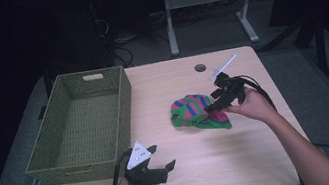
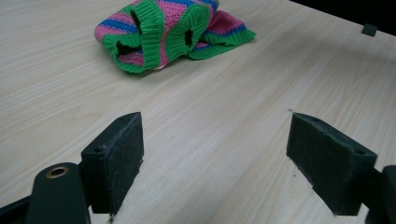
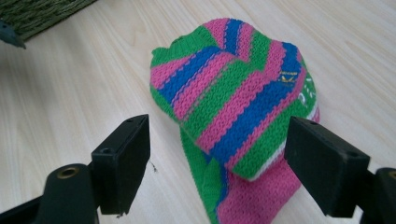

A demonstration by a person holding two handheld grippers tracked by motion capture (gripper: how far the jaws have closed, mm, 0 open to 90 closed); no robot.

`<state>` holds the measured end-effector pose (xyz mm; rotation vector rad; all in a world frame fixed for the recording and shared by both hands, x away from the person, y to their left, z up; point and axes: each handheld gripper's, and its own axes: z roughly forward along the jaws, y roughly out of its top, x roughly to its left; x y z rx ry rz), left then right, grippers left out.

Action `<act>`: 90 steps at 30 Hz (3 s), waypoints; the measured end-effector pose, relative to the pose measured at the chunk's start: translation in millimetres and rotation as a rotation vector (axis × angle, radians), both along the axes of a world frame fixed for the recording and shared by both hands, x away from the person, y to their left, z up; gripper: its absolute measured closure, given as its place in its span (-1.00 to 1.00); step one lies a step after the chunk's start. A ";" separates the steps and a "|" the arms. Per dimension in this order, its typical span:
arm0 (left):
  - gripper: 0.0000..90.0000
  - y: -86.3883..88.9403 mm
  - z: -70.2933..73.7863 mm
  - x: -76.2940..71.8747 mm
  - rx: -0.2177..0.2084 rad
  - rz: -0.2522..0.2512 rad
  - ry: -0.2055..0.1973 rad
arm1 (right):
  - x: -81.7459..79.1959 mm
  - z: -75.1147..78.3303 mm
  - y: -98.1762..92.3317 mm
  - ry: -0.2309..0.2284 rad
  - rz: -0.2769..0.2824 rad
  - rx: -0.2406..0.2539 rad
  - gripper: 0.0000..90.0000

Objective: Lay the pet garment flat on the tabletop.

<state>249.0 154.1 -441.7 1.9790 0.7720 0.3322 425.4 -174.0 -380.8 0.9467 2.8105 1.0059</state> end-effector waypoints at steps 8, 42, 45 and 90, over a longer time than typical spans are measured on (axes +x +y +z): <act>-0.59 -2.1 -0.6 0.6 0.000 -0.010 0.002 | 14.8 -11.2 12.6 0.009 -0.023 -0.031 -0.43; -0.59 -6.4 -1.3 -0.1 0.012 -0.025 0.004 | 33.3 -64.7 46.8 0.056 -0.088 -0.221 0.15; -0.59 -6.2 -1.5 0.0 0.009 -0.023 0.003 | 31.9 -64.3 47.4 0.063 -0.089 -0.212 0.30; -0.58 0.4 1.1 0.9 -0.016 0.004 -0.006 | 7.5 -2.5 -14.2 0.056 -0.136 0.080 0.59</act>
